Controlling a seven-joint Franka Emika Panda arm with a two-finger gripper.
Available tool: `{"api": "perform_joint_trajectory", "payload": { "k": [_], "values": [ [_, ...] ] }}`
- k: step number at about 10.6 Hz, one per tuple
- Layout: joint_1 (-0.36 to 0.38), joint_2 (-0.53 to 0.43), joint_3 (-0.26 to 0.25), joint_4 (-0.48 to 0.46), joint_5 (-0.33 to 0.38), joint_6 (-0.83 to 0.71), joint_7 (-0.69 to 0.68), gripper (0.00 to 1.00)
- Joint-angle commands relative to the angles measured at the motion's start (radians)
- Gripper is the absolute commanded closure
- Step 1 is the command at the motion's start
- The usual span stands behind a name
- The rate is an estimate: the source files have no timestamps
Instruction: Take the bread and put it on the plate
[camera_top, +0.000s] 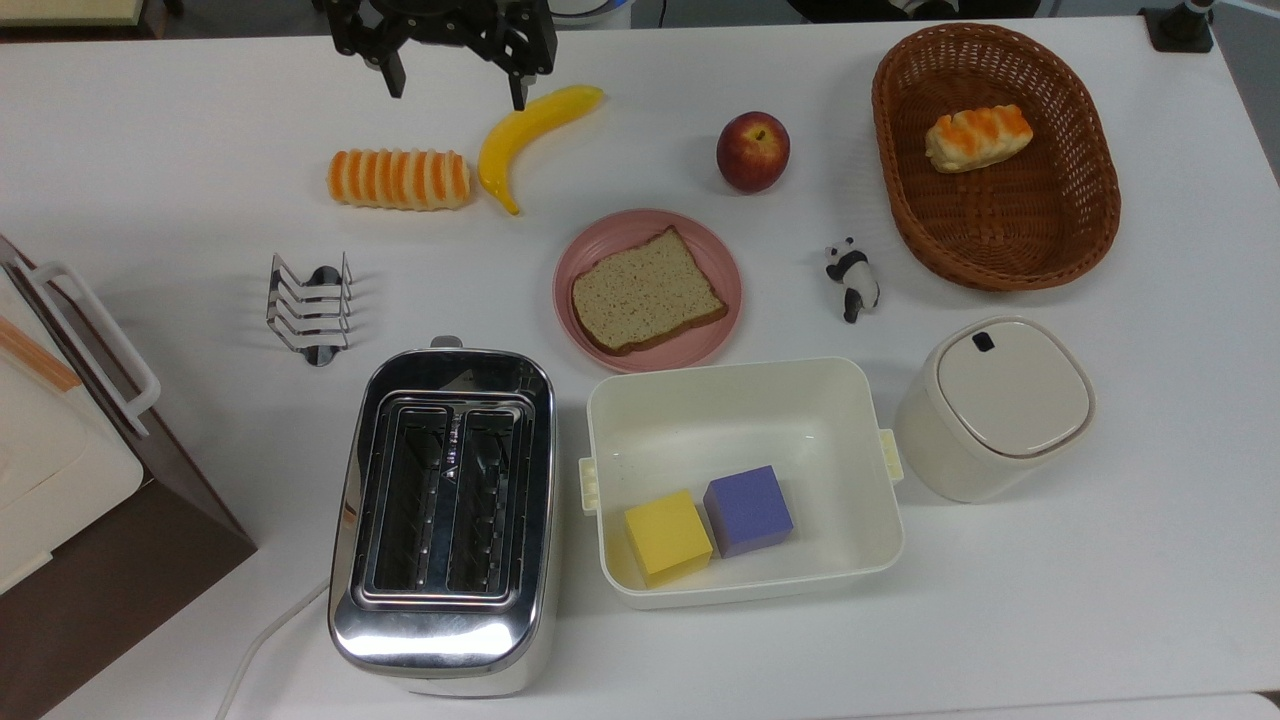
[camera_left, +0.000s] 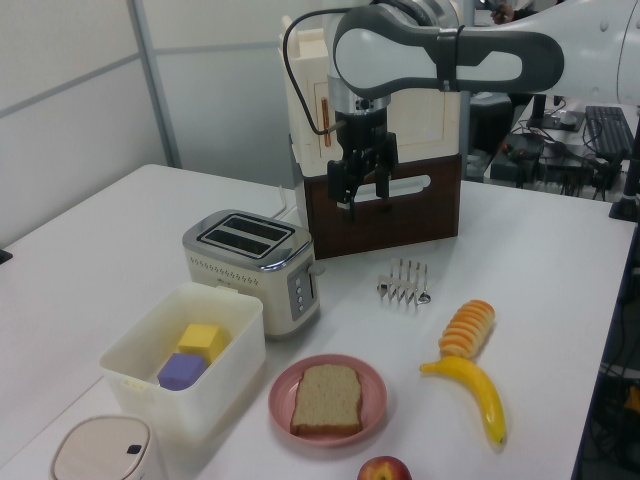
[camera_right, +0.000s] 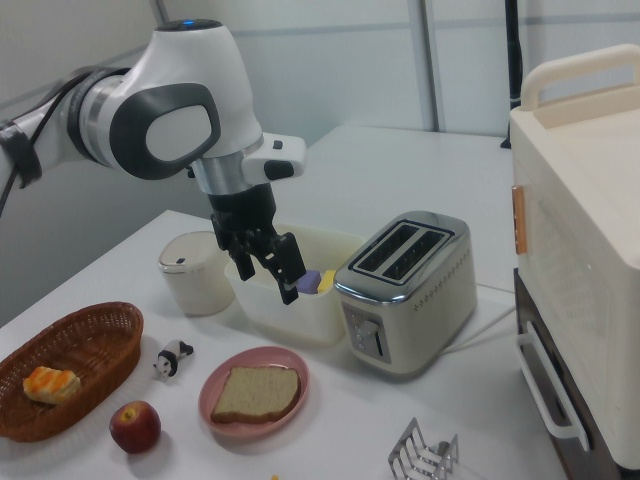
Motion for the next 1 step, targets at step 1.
{"api": "perform_joint_trajectory", "payload": {
  "k": [1],
  "values": [
    [0.012, -0.025, 0.002, -0.034, -0.014, -0.004, 0.000, 0.00]
  ]
}}
